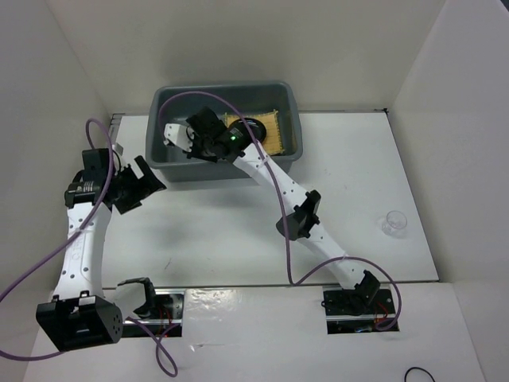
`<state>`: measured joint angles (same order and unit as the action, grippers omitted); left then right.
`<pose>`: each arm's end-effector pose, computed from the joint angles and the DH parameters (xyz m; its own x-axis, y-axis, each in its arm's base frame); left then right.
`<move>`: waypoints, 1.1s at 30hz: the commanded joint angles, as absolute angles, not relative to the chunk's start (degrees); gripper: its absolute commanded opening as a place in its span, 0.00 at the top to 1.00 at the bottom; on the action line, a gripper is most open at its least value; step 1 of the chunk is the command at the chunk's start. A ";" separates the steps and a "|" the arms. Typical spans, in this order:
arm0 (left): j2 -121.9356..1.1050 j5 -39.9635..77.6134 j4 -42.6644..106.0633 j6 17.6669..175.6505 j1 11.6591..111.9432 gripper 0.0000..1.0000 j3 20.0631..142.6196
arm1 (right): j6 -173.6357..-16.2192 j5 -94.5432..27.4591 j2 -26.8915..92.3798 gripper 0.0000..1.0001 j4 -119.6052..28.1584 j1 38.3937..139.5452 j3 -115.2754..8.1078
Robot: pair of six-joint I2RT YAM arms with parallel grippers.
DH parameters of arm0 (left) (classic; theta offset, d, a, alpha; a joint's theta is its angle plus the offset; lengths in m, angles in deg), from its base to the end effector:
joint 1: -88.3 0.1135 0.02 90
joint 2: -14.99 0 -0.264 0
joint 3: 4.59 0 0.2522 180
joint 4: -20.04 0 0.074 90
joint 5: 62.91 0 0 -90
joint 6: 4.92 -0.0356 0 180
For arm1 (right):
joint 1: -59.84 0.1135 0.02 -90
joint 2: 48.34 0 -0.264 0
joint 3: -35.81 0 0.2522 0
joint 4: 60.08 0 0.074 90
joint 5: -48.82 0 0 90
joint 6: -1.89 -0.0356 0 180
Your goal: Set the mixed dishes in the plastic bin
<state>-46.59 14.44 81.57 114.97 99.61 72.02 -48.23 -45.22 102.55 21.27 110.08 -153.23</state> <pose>0.2102 0.0341 0.3322 -0.5950 -0.6149 -0.5176 -0.3922 0.7842 -0.4808 0.3401 0.4049 0.3228 0.1346 -0.8382 -0.5285 -0.8440 0.1825 -0.5044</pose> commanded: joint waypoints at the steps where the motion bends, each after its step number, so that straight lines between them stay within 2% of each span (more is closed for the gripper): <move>1: -45.39 15.13 81.18 112.77 99.37 0.00 70.44 | -44.44 -44.18 104.41 0.99 22.05 108.89 -157.77; 15: -46.62 16.80 81.70 111.63 99.37 0.00 69.38 | -43.28 -41.97 114.09 0.94 13.89 107.74 -157.77; 20: -49.07 17.78 81.70 111.09 99.37 0.00 69.38 | -43.82 -41.27 116.80 0.88 13.18 106.16 -157.77; 28: -50.66 17.24 81.70 110.57 101.13 0.00 69.38 | -43.29 -40.74 118.57 0.85 10.82 104.93 -157.77; 33: -51.81 17.24 81.70 110.57 101.13 0.00 69.38 | -41.27 -40.22 120.67 0.80 9.67 104.93 -157.77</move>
